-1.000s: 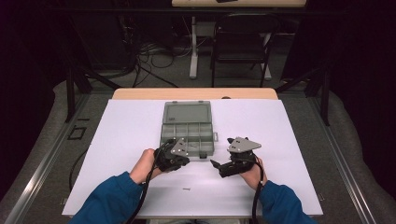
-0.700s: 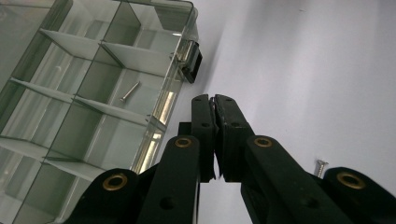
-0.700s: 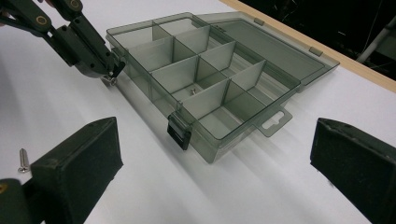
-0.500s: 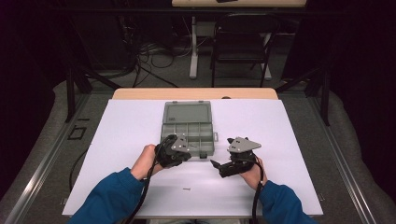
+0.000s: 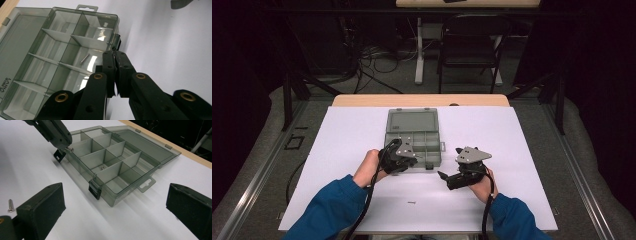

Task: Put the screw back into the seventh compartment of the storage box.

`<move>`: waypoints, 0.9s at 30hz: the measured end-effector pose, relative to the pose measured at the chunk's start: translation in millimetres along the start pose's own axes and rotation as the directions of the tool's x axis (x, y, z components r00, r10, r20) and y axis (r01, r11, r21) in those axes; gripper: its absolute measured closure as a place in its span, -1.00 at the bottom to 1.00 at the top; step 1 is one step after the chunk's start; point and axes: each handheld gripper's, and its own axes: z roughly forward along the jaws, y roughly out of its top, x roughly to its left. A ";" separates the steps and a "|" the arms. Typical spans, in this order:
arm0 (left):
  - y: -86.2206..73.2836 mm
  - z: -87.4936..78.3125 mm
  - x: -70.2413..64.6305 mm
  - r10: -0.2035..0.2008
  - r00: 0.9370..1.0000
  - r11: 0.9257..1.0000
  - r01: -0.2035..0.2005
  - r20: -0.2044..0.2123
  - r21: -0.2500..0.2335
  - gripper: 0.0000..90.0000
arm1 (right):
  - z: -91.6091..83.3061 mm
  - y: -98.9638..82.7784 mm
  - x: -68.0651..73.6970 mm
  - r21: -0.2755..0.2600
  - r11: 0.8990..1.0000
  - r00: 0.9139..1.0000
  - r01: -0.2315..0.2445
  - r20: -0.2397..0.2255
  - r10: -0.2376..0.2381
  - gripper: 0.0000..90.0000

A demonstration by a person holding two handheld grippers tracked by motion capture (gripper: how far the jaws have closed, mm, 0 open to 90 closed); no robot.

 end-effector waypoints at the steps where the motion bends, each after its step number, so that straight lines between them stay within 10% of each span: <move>1: 0.0 0.0 0.0 0.000 1.000 1.000 0.000 0.000 0.000 0.93 | 0.0 0.0 0.0 0.000 1.000 1.000 0.000 0.000 0.000 -0.98; 27: 11.2 20.5 18.9 -0.025 0.999 0.999 0.025 -0.024 -0.026 0.93 | 0.1 -0.5 0.2 0.010 1.000 1.000 0.003 0.005 -0.003 -1.00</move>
